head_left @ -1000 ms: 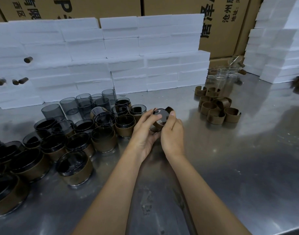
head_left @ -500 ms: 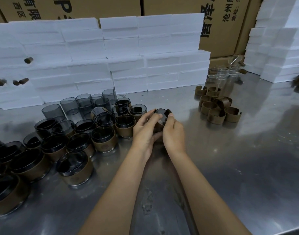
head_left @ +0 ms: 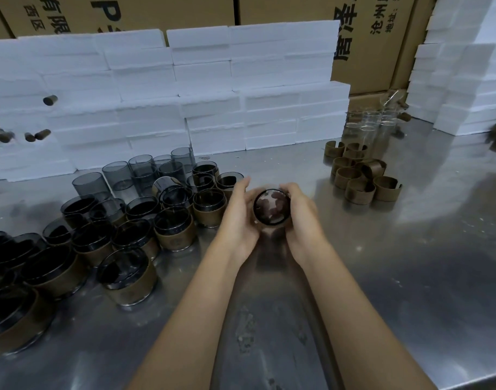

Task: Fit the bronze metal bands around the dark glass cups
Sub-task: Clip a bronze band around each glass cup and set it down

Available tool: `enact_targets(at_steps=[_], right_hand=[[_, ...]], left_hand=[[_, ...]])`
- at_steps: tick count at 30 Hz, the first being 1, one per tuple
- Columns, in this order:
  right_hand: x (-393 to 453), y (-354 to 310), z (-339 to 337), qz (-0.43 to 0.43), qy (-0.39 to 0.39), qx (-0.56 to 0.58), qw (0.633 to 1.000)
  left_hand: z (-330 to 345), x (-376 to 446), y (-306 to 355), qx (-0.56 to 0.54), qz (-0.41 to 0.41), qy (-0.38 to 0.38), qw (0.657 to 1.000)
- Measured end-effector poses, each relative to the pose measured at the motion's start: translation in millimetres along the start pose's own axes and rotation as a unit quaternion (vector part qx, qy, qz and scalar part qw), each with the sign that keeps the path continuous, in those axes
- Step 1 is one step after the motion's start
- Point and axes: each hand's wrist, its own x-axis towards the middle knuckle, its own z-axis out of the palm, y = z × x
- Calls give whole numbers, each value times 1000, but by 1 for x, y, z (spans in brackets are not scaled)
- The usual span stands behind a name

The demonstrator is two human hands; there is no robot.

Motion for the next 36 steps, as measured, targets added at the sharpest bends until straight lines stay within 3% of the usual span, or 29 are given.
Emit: enact_targets(at_steps=[3,6,12,27,36], right_hand=[[-9,2,1,26,-63,78,995],[-12,0,-4,61,-92,152,982],[-14,0,0,0,-19,68,997],[-21,-5,-3,-21,-57,17,998],[-17,-12,-7,-79,4,-21,997]], left_hand=[[1,0,-4,15,46,52,997],[2,0,-6,5,27,51,998],[6,3,-9,24,44,91,995],[5,-4,-11,50,58,68,995],[7,-5,-11,200,96,8,975]])
